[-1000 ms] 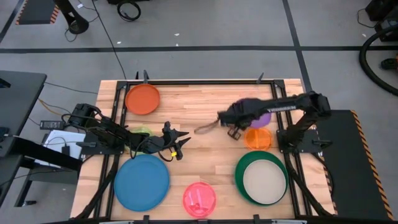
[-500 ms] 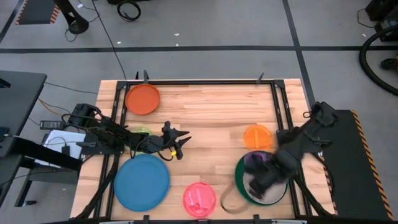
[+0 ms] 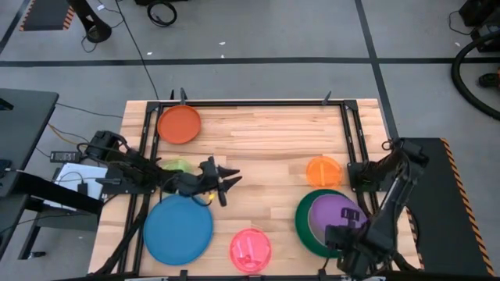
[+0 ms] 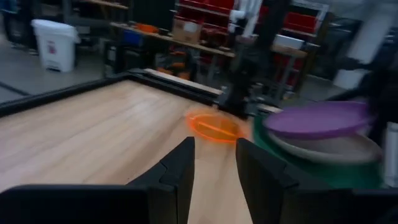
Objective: Stack plastic plates
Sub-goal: Stack the purple plate on top of the white plate, then stack the orange plate on top of the purple plate
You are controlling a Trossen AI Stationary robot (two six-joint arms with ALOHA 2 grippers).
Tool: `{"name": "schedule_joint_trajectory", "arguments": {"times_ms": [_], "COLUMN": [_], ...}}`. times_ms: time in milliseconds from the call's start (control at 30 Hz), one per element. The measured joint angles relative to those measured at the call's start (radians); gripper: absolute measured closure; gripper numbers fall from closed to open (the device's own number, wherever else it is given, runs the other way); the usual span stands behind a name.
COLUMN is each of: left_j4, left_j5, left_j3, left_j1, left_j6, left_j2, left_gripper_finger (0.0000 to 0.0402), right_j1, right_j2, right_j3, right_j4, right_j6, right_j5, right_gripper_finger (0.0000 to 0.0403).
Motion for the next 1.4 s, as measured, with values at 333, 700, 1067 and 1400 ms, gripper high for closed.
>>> {"name": "schedule_joint_trajectory", "arguments": {"times_ms": [333,700,1067,1400], "left_j4": [0.022,0.017,0.012,-0.028], "left_j5": [0.0,-0.003,-0.003,-0.003], "left_j3": [0.0,0.0,0.0,0.0], "left_j1": [-0.125,-0.161,-0.171,-0.228], "left_j6": [-0.03,-0.056,-0.196,-0.259], "left_j2": [0.0,0.0,0.0,0.001], "left_gripper_finger": [0.0278,0.0278,0.0278,0.0278], "right_j1": [-0.005,-0.027,-0.237,-0.292], "right_j2": [0.148,0.08,-0.15,-0.192], "right_j3": [-0.006,-0.005,-0.256,-0.712], "right_j4": [0.091,0.048,0.066,0.871], "right_j6": [-0.146,-0.131,-0.164,-0.124], "right_j5": [-0.057,-0.111,0.501,0.769], "right_gripper_finger": [0.033,0.0248,0.0191,0.0212]}}
